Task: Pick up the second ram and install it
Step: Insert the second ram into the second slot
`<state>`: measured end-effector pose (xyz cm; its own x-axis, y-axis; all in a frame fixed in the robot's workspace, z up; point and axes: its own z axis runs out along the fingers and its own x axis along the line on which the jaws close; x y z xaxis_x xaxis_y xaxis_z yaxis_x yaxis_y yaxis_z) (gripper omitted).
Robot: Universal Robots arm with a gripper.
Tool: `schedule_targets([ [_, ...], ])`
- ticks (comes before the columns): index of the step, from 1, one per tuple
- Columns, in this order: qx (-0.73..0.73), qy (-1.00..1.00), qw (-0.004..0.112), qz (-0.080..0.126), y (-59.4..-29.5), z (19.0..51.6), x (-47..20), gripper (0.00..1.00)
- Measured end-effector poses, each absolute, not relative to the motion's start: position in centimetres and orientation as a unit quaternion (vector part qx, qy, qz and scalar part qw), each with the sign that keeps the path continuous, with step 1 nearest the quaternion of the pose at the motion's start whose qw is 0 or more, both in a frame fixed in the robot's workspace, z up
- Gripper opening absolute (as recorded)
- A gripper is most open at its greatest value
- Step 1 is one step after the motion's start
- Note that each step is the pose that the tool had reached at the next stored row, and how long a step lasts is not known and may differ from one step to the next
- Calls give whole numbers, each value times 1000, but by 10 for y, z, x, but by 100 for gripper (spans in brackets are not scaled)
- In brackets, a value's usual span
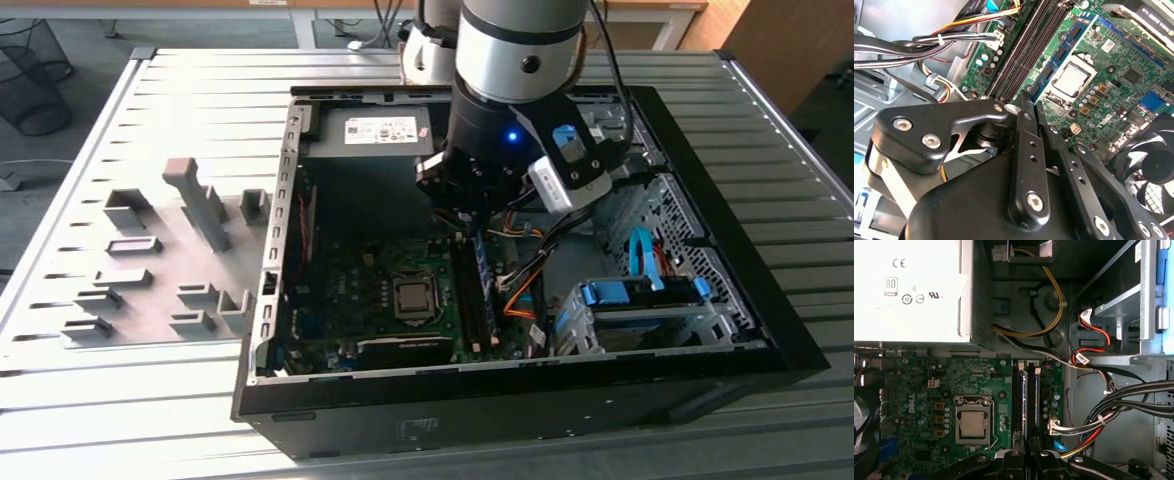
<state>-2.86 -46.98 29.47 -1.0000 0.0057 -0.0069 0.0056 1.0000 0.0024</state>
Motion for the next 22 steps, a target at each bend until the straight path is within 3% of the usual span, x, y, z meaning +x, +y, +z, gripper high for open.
schedule_targets([
  [22, 9, 1000, 3, 1, -478, 260, -29, 14],
])
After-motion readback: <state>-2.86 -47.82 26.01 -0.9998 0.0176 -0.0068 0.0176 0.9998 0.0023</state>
